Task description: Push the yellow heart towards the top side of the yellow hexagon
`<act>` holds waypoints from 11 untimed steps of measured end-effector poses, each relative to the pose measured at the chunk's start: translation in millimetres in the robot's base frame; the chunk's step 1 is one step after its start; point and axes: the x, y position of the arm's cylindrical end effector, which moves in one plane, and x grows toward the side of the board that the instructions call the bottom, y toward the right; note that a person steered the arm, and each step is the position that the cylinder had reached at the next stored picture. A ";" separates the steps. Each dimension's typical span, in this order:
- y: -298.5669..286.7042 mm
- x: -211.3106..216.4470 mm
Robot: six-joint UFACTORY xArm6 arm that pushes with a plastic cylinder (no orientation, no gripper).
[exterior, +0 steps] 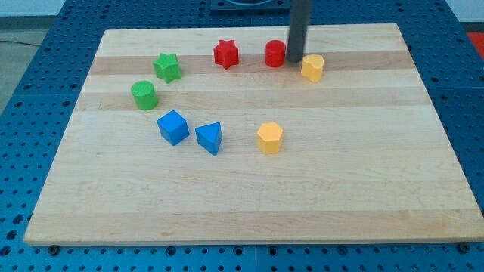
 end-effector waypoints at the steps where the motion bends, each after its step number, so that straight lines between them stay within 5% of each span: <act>1: -61.9 -0.5; 2: -54.0 -5.3; 4: 56.6 0.5; 6: 22.5 70.7; 8: 60.6 49.2; 10: 35.2 129.6; 11: 28.2 105.4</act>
